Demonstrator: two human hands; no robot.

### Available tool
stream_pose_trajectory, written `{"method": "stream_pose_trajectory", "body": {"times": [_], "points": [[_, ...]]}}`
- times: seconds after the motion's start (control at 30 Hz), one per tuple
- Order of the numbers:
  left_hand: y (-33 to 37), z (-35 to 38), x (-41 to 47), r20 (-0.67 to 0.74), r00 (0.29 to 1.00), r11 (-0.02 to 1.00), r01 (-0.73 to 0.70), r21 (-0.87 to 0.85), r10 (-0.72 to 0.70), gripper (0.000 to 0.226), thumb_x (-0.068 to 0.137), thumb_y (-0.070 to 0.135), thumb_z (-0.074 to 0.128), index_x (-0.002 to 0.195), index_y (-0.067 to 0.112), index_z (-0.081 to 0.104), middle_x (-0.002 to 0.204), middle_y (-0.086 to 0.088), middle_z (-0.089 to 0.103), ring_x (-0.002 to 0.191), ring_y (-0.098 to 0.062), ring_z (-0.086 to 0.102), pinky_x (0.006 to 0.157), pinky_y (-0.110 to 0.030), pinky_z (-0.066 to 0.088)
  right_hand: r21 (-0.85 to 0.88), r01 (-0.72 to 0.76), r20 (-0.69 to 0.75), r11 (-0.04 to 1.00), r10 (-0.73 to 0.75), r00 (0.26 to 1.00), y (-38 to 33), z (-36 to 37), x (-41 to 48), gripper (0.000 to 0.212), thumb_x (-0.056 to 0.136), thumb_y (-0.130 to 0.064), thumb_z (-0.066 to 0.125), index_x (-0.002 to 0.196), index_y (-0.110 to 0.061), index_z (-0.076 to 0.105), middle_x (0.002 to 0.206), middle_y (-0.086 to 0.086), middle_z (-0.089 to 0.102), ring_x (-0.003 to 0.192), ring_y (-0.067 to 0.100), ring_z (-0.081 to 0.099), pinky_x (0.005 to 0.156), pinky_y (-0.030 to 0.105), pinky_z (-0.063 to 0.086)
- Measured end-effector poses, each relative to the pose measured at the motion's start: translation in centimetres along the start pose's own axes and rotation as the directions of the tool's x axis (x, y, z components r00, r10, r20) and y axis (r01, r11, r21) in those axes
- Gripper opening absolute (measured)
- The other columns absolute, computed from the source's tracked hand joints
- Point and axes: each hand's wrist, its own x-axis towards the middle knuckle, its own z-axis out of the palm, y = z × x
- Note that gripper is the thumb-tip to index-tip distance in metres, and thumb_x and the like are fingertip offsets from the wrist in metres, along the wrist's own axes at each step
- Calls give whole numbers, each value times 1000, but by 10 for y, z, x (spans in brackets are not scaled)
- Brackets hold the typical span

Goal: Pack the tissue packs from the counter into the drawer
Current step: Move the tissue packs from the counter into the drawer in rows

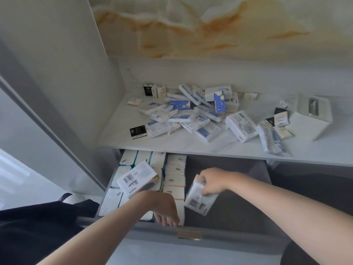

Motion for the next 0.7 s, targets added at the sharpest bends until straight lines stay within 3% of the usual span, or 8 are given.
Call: {"method": "stream_pose_trajectory", "body": {"times": [0.17,0.33,0.47,0.53,0.6,0.7], "points": [[-3,1,4,138,990,1000,12,-10,-11,34,89,34,62,112,10,72,110,-8,73,99,-15,71,93,-31,55,-5,-2,-142,1000,2,990,6,5,11,40,80,-30,62,115,-15,48,115,5,54,103,26,56,81,36,48],[3,8,10,289,957,999,35,14,-38,37,92,32,62,118,6,68,115,-10,71,107,-21,68,97,-34,52,1,-8,-223,1000,8,975,8,13,27,44,80,-25,65,119,-15,47,123,5,50,111,28,52,80,35,43],[4,5,14,301,953,1000,21,19,-26,37,95,30,59,123,7,63,115,-10,71,106,-26,69,96,-36,53,-35,-13,-259,999,3,966,10,18,39,38,83,-16,63,119,-12,51,121,6,50,114,27,50,80,32,42],[7,-3,15,155,986,998,-63,25,59,32,94,31,60,120,12,65,110,-2,73,98,-21,72,86,-31,55,-46,-11,-281,999,-2,960,11,19,46,34,83,-13,61,115,-13,53,119,6,50,113,27,51,80,33,44],[12,-15,16,-158,976,985,-132,107,148,26,92,31,60,114,20,69,109,5,71,98,-15,69,84,-27,50,-60,-12,-312,998,-7,950,11,18,50,32,84,-15,61,115,-15,53,117,6,50,110,28,53,75,34,42],[12,-37,23,-548,813,968,-74,238,197,25,91,32,57,115,32,65,117,6,64,105,-15,59,91,-30,48,-122,-40,-351,992,-6,936,12,16,57,36,87,-27,64,120,-20,53,115,4,51,101,30,59,68,34,42]]}}
